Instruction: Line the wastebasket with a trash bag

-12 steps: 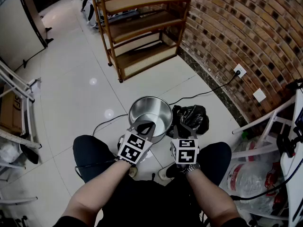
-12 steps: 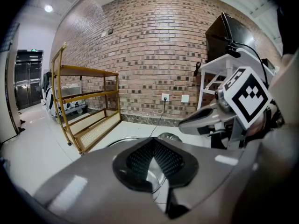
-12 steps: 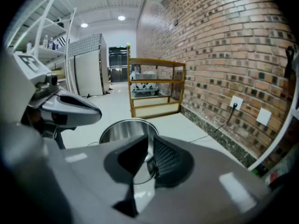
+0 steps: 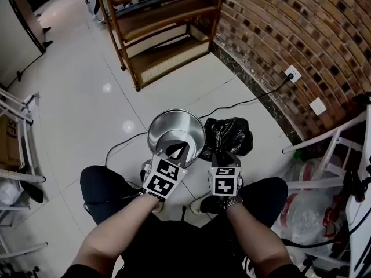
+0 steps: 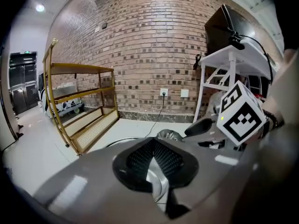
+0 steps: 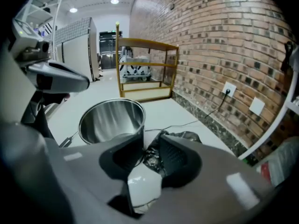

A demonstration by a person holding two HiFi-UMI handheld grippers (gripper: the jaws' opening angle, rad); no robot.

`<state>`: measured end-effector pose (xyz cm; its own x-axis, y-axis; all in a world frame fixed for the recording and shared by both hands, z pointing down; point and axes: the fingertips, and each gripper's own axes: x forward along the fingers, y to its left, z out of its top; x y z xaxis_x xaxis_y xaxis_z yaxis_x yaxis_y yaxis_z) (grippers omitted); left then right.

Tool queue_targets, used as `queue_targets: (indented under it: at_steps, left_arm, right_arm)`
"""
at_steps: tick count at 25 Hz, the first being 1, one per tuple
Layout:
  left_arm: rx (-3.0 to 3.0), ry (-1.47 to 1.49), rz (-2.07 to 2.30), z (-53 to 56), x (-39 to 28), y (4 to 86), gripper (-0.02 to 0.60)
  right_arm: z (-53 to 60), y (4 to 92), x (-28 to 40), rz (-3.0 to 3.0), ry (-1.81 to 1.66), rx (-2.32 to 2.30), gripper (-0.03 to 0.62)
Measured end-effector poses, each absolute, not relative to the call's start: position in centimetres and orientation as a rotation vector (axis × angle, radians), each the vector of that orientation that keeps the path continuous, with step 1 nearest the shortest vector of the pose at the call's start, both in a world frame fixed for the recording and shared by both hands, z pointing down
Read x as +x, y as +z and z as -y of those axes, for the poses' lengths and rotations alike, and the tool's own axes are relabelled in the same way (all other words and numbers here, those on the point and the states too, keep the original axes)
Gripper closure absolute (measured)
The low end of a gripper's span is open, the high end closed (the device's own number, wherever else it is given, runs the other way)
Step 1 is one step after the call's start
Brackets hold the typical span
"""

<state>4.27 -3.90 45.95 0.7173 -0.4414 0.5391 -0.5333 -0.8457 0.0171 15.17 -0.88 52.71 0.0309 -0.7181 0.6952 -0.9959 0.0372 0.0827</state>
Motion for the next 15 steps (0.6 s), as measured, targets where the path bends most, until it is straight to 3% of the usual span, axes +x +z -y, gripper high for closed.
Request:
queue_targets:
  at_steps: [15]
  left_arm:
    - [2.703, 0.900, 0.721, 5.7, 7.6, 48.9, 0.581]
  right_arm:
    - [2.0, 62.5, 17.8, 1.553, 0.698, 1.593, 0.444]
